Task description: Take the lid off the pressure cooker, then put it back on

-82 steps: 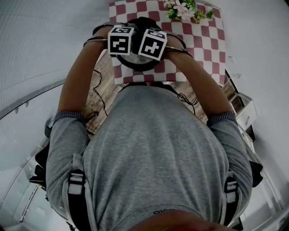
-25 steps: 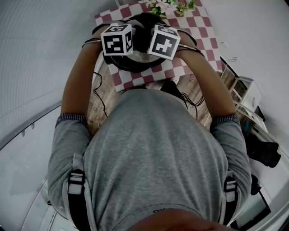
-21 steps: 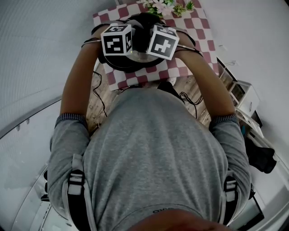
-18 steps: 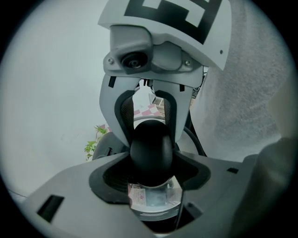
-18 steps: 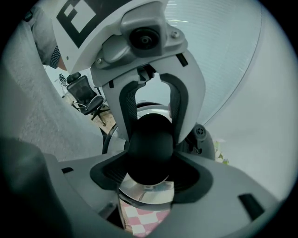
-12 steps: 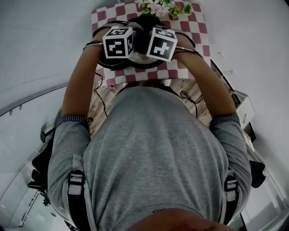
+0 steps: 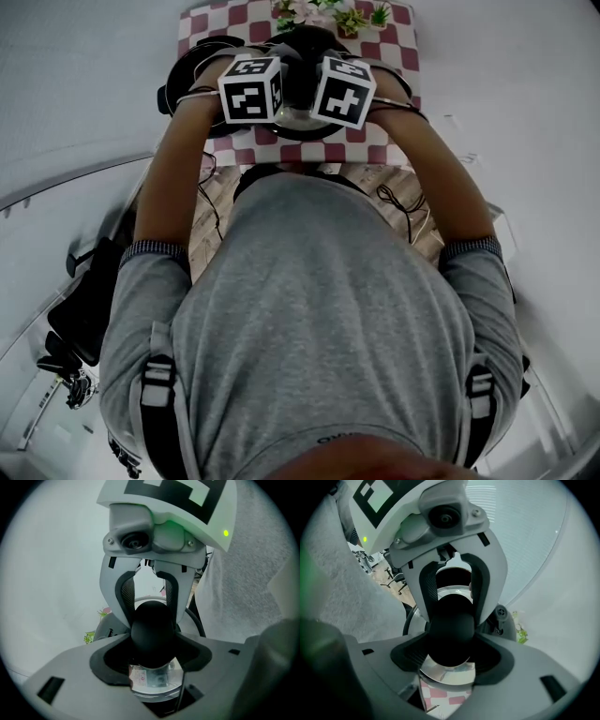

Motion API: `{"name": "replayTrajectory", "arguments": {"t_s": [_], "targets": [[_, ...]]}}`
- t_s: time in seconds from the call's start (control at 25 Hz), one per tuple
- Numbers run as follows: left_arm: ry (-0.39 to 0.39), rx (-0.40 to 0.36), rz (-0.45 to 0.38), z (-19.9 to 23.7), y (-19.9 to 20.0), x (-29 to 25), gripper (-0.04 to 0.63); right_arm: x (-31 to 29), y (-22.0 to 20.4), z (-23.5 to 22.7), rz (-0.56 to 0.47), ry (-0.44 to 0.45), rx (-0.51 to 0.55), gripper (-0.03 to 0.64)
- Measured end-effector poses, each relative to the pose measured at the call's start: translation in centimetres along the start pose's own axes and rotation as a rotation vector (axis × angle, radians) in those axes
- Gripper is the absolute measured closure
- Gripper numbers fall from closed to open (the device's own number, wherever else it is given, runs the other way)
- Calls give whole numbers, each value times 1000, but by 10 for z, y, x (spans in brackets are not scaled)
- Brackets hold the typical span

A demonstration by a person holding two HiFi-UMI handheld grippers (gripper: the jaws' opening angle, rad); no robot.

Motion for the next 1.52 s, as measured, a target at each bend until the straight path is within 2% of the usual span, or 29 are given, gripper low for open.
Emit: {"name": "replayTrajectory", "arguments": {"t_s": [0.48,0.72,1.04,1.52], "targets": [[16,54,30,-2,35,-53,293,-8,-61,-4,11,16,54,322],[-33,95,40,-10,28,-86,293,-38,-81,-1,8,70,55,322],[-36,135,41,-19,14,-129,293,-79,-104,-1,22,101,69,322],[-85,191,94,-33,-19,-200,293,-152,-130,-1,63,139,84,322]]}}
Point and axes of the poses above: the fingertips, and each gripper's own axes: x backward along the fingers, z to its left, y out of its top, the point moved 10 cm from there along x, backward along the fingers, and after that the axes turned 6 degrees about -x, right-handed, at the moved point
